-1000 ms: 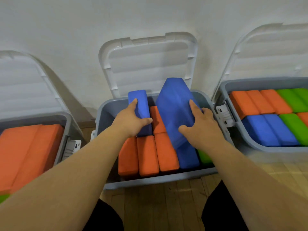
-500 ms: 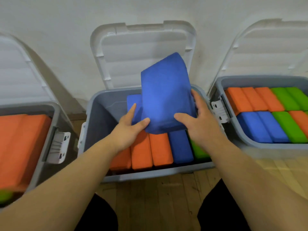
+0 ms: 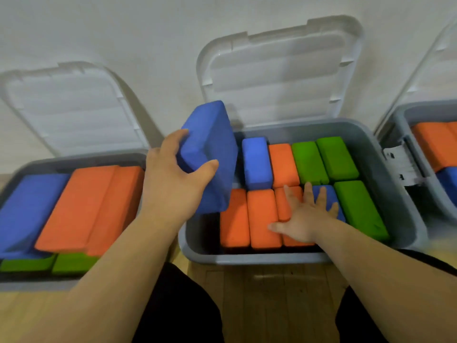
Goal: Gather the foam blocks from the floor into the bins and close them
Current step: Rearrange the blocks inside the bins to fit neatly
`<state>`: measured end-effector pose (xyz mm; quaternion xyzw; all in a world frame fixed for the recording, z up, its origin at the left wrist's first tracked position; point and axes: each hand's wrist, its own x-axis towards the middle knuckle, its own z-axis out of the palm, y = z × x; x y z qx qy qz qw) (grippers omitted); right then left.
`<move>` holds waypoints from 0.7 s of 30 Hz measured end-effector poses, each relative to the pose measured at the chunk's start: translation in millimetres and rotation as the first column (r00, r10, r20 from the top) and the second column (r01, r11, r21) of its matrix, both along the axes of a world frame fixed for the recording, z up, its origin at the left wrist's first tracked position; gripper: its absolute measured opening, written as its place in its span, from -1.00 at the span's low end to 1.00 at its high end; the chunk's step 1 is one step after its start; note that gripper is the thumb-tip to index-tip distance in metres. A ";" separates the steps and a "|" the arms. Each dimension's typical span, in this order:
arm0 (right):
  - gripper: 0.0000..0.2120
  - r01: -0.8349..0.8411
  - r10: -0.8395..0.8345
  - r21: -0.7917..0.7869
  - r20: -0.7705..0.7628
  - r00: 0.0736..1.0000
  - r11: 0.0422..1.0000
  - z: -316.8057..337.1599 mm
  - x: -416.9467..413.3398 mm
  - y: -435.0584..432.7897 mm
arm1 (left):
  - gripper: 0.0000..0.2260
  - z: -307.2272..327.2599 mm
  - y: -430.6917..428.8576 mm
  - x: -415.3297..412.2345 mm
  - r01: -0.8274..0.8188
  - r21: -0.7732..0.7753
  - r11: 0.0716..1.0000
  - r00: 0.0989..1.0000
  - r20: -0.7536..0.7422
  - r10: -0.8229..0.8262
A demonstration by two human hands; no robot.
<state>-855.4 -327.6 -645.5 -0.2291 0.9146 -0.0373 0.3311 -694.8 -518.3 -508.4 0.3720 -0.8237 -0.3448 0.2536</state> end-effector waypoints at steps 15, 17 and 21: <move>0.20 -0.022 0.021 0.062 0.028 0.999 0.998 -9.9 2.1 1.1 | -0.05 -21.4 -6.9 -99.5 0.197 0.055 0.979 0.927 0.316 -0.204; 0.20 -0.023 0.020 0.068 0.035 0.999 0.997 -9.3 0.8 1.4 | 0.01 -22.7 -5.7 -106.6 0.267 0.048 0.962 0.869 0.419 -0.262; 0.20 -0.034 0.031 0.084 0.037 0.999 0.996 -9.0 -0.2 2.2 | -0.05 -15.4 -24.7 -113.5 0.276 0.048 0.960 0.831 0.490 -0.264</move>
